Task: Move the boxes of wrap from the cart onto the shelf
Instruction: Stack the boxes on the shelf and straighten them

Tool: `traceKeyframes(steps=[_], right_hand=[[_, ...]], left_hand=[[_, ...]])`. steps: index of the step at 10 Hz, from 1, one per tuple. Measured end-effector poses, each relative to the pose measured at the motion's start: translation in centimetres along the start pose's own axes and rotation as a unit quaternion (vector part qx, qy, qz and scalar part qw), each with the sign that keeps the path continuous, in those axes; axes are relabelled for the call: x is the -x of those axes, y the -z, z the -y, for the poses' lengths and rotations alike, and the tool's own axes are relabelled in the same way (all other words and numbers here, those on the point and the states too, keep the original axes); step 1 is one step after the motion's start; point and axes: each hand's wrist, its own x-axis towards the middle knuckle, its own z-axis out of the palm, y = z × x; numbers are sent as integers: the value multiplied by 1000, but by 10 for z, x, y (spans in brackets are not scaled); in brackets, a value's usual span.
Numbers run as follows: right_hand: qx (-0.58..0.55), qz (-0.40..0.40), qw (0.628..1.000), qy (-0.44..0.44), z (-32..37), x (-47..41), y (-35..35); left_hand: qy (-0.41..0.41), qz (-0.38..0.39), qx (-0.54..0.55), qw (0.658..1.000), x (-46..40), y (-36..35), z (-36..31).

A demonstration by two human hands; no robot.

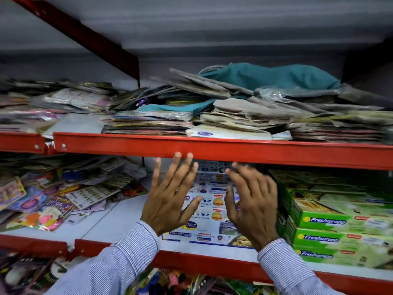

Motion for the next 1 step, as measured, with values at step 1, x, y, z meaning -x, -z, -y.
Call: traceKeyframes(steps=[1], right_hand=[[21,-11,998,-59,22,-61,48]], left_hand=[[60,-58,-21,996,-49,49,-6]])
